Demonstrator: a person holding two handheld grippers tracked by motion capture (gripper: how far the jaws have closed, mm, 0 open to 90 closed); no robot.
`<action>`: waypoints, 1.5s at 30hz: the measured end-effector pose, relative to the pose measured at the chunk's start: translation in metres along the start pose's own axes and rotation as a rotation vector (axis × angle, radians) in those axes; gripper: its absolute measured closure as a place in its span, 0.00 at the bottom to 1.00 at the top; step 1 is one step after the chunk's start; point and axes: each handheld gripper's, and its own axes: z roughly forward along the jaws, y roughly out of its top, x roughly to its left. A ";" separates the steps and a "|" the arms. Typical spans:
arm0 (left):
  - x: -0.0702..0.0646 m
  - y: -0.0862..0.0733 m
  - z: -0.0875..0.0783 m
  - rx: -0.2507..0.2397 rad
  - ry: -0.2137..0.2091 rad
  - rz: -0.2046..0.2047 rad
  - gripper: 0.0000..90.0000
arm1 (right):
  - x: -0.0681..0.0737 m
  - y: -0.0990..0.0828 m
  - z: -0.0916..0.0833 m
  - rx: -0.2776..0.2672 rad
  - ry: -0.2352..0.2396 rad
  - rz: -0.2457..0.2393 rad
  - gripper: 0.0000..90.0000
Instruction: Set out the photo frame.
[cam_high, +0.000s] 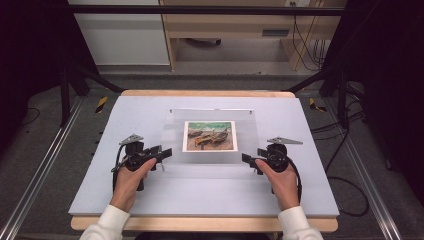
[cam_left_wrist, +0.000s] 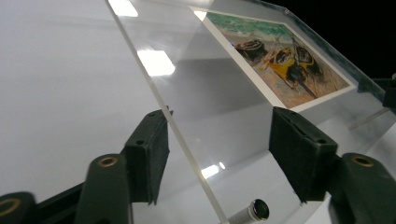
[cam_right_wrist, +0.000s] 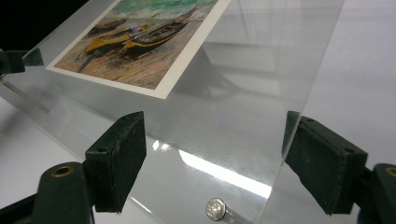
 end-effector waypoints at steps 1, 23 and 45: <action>-0.001 -0.001 -0.002 0.000 0.002 0.007 0.44 | 0.001 -0.001 -0.001 -0.001 0.000 -0.008 0.25; -0.018 -0.014 -0.025 -0.046 0.036 0.047 0.58 | 0.014 -0.018 -0.025 -0.031 -0.039 -0.129 0.40; -0.025 -0.022 -0.040 -0.033 0.037 0.095 0.67 | 0.021 -0.033 -0.037 -0.048 -0.067 -0.184 0.50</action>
